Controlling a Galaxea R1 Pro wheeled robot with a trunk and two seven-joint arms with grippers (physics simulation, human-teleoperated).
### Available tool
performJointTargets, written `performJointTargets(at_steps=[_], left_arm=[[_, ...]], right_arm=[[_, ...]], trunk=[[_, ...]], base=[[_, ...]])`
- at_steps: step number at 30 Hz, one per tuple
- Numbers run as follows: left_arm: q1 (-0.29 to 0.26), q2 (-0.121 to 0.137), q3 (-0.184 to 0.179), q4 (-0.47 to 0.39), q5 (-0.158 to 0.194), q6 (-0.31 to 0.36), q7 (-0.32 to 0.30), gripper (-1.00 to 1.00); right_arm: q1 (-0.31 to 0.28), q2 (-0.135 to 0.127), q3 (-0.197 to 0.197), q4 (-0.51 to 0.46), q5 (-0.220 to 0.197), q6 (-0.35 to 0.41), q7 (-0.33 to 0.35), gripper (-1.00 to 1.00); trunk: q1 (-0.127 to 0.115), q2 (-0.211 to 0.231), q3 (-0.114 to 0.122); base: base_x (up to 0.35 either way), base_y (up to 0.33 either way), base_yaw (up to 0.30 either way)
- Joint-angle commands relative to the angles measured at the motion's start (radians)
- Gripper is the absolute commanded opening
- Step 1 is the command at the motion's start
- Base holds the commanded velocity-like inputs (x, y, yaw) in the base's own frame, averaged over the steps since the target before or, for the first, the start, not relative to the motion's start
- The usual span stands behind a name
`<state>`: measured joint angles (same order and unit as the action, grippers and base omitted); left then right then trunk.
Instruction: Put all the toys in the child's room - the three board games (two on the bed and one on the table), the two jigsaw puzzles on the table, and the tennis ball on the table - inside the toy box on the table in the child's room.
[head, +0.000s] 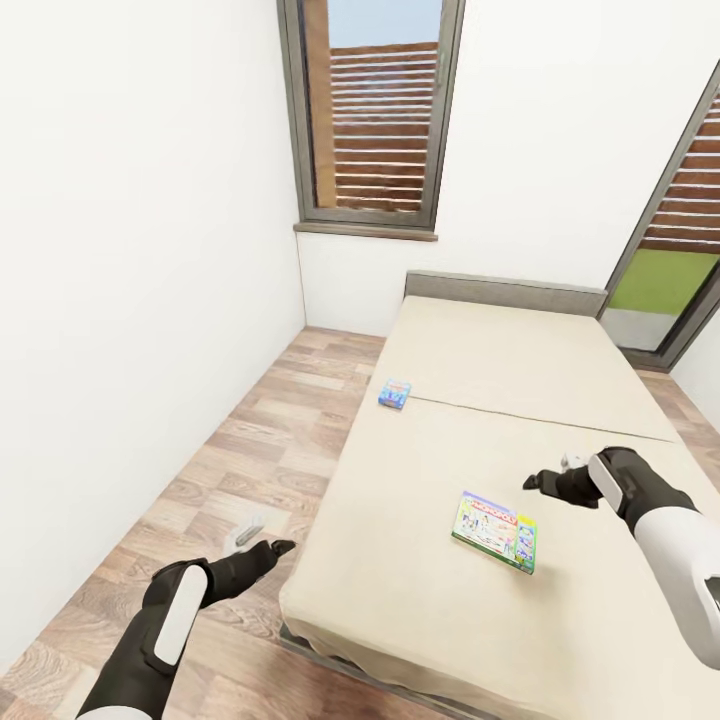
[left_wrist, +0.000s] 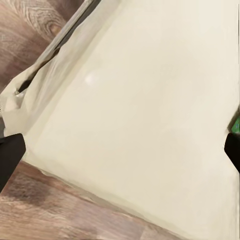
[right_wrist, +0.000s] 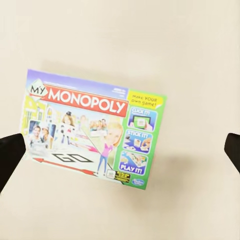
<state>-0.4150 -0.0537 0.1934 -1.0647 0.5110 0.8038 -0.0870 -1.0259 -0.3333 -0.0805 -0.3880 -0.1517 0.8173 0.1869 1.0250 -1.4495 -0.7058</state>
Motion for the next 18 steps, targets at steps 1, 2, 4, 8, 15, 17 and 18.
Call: performJointTargets(at_steps=[1, 2, 4, 8, 15, 17, 18], left_arm=[[-0.001, -0.001, 0.018, -0.001, -0.004, 0.006, -0.015, 1.0], [-0.001, -0.001, 0.033, -0.001, -0.004, 0.006, -0.025, 1.0], [0.0, -0.001, 0.048, -0.001, -0.004, 0.006, -0.035, 1.0], [0.0, -0.001, 0.09, -0.001, -0.005, 0.006, -0.067, 1.0], [0.003, 0.0, 0.127, -0.002, -0.005, 0.006, -0.096, 1.0], [0.004, 0.0, 0.132, -0.002, -0.005, 0.006, -0.1, 1.0], [0.005, 0.0, 0.137, -0.002, -0.005, 0.006, -0.103, 1.0]], right_arm=[[-0.001, 0.0, -0.005, -0.004, -0.001, 0.004, 0.001, 1.0], [-0.001, 0.0, -0.006, -0.009, -0.001, 0.004, 0.001, 1.0], [-0.002, -0.001, -0.006, -0.016, 0.0, 0.004, 0.001, 1.0], [-0.001, -0.001, -0.007, -0.033, 0.0, 0.004, 0.001, 1.0], [0.0, -0.006, -0.008, -0.044, -0.001, 0.016, 0.0, 1.0], [0.0, -0.007, -0.008, -0.046, -0.001, 0.021, 0.0, 1.0], [-0.001, -0.009, -0.008, -0.047, -0.001, 0.027, 0.0, 1.0]], trunk=[[0.0, 0.0, -0.001], [0.0, 0.0, -0.001], [0.0, 0.0, -0.001], [0.0, 0.0, -0.004], [0.0, 0.0, -0.012], [0.0, 0.0, -0.015], [0.0, 0.0, -0.016]], base=[[0.0, 0.0, 0.0], [0.0, 0.0, 0.0], [0.0, 0.0, 0.0], [0.0, 0.0, 0.0], [0.0, 0.0, 0.0], [0.0, 0.0, 0.0], [0.0, 0.0, 0.0]])
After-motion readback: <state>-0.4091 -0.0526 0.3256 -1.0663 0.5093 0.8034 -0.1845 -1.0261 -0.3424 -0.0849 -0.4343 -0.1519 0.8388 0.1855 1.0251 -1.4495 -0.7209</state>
